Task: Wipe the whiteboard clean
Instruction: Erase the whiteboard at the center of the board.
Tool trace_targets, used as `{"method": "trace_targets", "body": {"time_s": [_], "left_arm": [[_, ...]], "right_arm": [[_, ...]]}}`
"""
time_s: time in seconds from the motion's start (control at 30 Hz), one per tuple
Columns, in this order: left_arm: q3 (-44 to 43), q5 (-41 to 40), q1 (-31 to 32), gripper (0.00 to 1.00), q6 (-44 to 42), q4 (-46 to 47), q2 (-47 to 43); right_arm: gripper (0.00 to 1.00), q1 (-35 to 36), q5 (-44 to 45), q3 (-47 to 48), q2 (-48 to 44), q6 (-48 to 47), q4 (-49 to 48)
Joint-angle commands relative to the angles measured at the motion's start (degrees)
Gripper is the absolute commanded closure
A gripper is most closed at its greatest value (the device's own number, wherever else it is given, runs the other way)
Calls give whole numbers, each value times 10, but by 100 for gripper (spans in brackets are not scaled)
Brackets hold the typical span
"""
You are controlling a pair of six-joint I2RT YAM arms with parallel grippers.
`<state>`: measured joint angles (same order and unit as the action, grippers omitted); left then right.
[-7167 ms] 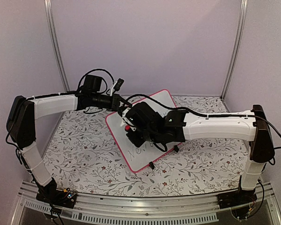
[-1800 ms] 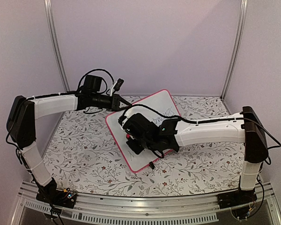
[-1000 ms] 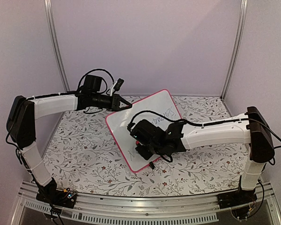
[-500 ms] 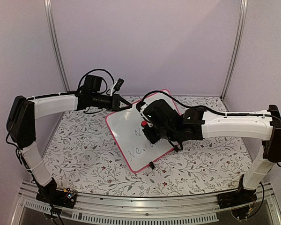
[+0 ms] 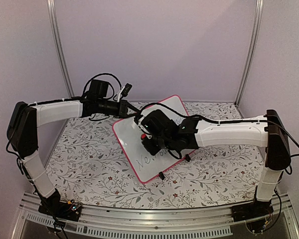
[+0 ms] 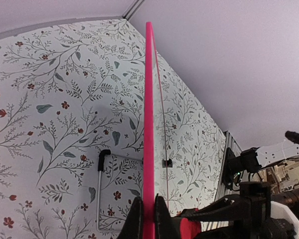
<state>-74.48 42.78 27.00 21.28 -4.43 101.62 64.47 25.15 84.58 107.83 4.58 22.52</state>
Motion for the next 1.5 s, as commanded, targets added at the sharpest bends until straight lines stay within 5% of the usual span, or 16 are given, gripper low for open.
{"method": "trace_targets", "body": {"time_s": [0.0, 0.77, 1.47], "left_arm": [[1, -25, 3, 100, -13, 1, -8], [1, -24, 1, 100, -14, 2, -3], [3, -24, 2, 100, -13, 2, -4]], "right_arm": [[100, -10, -18, 18, 18, -4, -20], [100, -9, -81, -72, -8, 33, 7], [100, -9, -54, -114, -34, 49, 22]]}}
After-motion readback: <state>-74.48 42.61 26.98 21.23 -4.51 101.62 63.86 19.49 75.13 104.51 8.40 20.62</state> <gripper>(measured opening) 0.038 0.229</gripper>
